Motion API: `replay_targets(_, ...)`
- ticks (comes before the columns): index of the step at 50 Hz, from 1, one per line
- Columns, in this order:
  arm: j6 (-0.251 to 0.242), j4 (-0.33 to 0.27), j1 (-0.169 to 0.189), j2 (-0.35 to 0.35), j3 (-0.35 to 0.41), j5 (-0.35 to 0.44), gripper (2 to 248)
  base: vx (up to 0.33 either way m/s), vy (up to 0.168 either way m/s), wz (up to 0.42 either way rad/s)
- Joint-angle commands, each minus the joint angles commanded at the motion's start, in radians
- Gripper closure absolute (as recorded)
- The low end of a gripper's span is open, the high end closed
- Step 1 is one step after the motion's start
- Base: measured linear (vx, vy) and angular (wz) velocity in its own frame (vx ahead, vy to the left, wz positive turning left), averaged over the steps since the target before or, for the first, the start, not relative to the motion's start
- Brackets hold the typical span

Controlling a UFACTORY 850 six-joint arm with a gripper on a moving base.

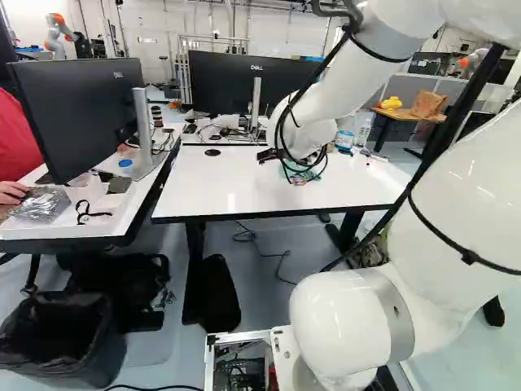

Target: Clean the table with the green towel

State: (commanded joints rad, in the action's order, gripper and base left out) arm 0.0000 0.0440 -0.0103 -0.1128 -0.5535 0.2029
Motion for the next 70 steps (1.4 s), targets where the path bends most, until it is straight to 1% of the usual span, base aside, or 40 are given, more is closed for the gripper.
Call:
replay_targets(19, 0.0, -0.008, 0.002, -0.031, 0.086, 0.124, 3, 0.0, 0.0, 0.0)
replay_targets(52, 0.0, -0.027, 0.006, -0.101, 0.283, 0.407, 3, 0.0, 0.0, 0.0)
replay_targets(70, 0.0, -0.035, 0.008, -0.131, 0.367, 0.527, 3, 0.0, 0.0, 0.0)
